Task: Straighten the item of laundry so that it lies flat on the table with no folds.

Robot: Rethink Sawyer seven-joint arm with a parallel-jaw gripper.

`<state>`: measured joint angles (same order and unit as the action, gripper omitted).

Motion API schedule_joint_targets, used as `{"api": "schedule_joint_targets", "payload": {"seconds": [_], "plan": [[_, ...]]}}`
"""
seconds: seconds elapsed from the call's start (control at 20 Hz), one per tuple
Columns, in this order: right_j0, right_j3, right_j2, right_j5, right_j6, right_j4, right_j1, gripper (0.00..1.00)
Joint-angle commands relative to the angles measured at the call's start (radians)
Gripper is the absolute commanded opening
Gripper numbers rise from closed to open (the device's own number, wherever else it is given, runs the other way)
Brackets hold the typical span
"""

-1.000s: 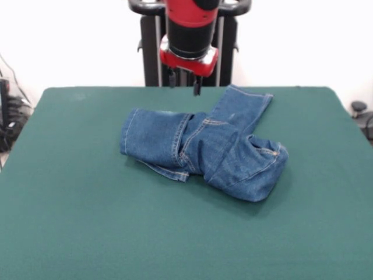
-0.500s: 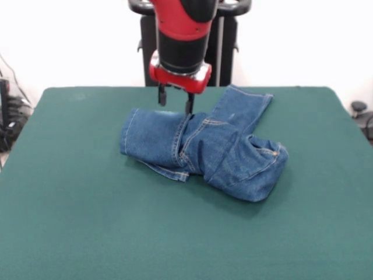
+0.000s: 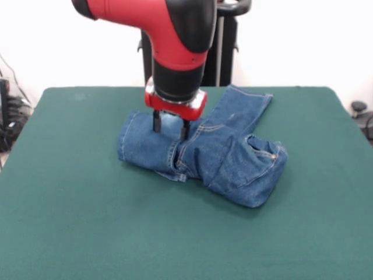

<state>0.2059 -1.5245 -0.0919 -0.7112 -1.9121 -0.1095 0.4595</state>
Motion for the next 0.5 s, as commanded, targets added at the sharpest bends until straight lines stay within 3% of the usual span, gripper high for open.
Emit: {"api": "schedule_joint_targets", "payload": {"seconds": [0.05, 0.5], "plan": [[-0.037, 0.05, 0.075, 0.063, -0.114, 0.0, -0.146, 1.0], [-0.007, 0.02, 0.104, 0.2, -0.101, -0.003, -0.221, 1.0]]}}
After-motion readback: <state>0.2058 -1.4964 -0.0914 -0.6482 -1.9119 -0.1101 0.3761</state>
